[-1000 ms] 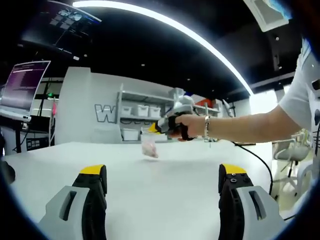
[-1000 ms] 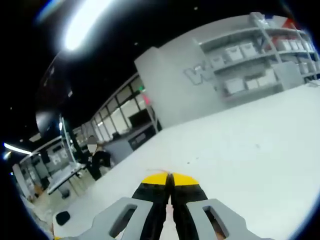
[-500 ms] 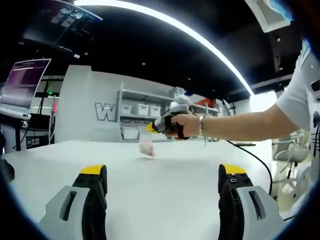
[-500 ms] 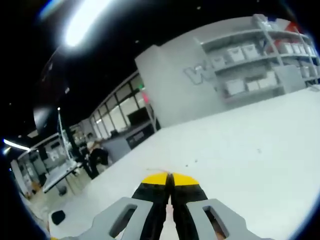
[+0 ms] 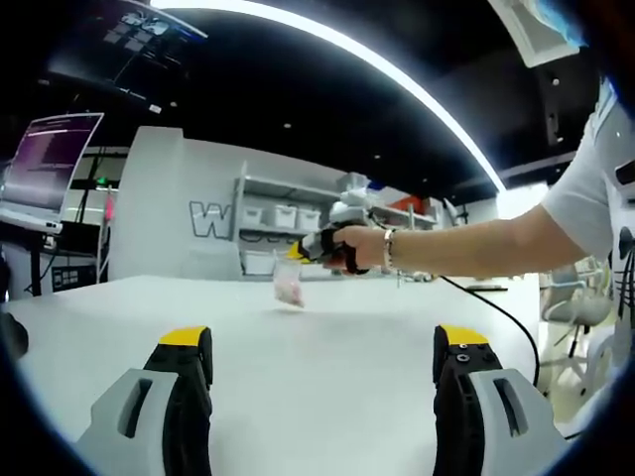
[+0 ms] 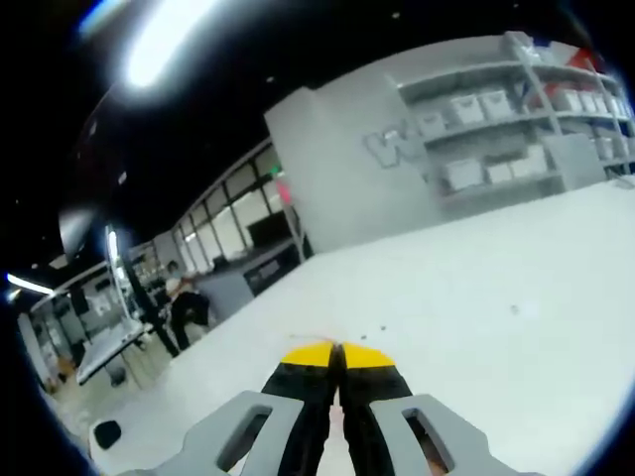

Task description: Open the resealable bag by pulling the two sides of the seal apart until the entire bag opening is separated and visibly accessible.

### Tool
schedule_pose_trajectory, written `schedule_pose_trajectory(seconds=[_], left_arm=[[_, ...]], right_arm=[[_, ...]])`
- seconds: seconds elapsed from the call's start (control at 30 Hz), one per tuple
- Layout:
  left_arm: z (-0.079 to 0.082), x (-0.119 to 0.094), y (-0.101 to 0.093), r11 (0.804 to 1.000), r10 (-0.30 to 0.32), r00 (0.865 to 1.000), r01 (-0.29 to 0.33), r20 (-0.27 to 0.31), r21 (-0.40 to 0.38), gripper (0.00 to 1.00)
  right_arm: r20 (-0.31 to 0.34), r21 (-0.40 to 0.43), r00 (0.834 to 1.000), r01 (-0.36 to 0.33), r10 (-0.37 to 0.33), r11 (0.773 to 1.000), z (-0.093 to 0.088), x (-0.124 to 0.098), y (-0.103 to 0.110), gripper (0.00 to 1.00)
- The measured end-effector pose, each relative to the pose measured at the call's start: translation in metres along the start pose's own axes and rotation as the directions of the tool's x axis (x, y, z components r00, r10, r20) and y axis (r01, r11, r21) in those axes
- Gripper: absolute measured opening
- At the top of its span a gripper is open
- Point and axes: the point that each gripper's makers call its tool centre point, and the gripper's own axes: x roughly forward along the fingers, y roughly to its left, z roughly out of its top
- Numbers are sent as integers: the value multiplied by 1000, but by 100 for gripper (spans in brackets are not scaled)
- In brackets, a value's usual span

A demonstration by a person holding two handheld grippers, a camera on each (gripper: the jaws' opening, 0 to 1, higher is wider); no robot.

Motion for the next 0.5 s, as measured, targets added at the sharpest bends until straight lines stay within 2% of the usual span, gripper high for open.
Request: schedule_pose_trajectory(seconds=[0.5], left_arm=[[0,0,1,1000,5,1000,-5,1,-2,91]], right_arm=[[-12,-19,999,32,-32,999,-1,14,-11,0]])
